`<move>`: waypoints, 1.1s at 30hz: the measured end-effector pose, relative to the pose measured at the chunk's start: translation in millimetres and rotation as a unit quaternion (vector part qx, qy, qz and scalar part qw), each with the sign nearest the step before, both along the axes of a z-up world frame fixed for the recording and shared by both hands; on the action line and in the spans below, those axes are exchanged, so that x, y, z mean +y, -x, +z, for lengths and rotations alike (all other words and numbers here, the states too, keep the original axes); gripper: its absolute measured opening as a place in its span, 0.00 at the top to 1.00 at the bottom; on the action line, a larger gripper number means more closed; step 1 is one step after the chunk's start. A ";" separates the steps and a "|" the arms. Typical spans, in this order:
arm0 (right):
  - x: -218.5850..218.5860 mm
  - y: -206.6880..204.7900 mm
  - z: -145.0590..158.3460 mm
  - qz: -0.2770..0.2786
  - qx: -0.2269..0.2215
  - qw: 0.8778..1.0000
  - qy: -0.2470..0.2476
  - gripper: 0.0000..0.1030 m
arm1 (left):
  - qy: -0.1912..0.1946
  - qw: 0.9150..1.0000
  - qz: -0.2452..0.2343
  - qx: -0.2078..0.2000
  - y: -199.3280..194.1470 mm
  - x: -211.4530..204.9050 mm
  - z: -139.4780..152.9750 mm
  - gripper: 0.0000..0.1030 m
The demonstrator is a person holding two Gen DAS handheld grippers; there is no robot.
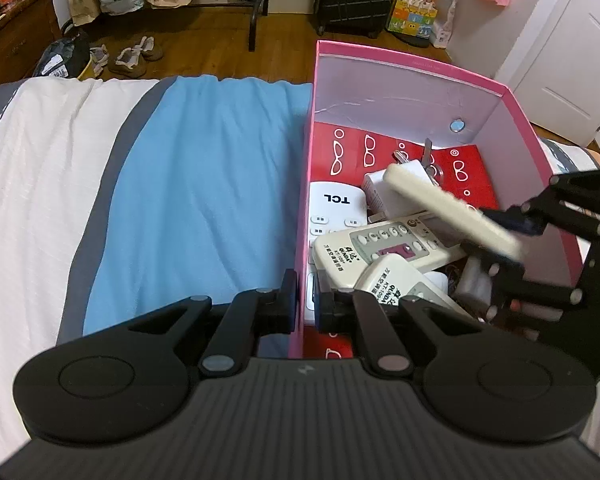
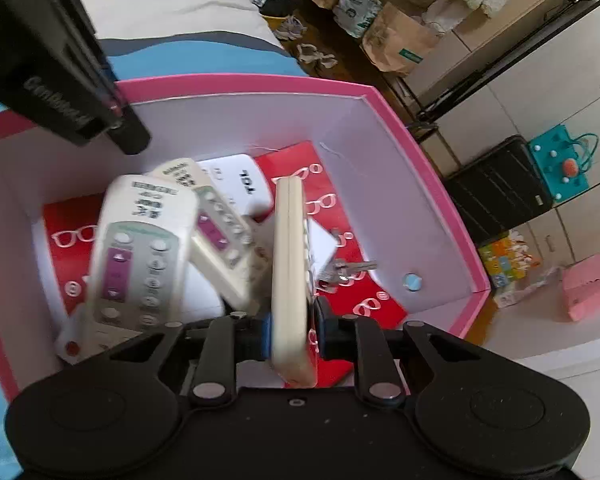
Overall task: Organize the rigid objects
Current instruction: 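Carry the white power bank into the pink box and release it, then release the pink box with the left tool and withdraw both tools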
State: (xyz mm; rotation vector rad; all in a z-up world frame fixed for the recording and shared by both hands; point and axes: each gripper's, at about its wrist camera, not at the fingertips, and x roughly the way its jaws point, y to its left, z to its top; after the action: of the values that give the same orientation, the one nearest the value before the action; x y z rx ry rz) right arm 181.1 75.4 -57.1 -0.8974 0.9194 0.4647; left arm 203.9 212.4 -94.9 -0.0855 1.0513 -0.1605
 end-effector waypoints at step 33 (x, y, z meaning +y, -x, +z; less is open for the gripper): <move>-65.8 47.4 74.9 -0.166 0.030 0.956 -0.238 0.45 | -0.047 0.999 0.026 0.006 8.5 -13.8 24.1 0.74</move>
State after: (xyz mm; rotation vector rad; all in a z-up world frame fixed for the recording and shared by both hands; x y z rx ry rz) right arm 133.7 9.5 17.8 -0.2826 0.9373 0.3989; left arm 195.4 198.6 -70.8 -0.0277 1.0659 -0.0637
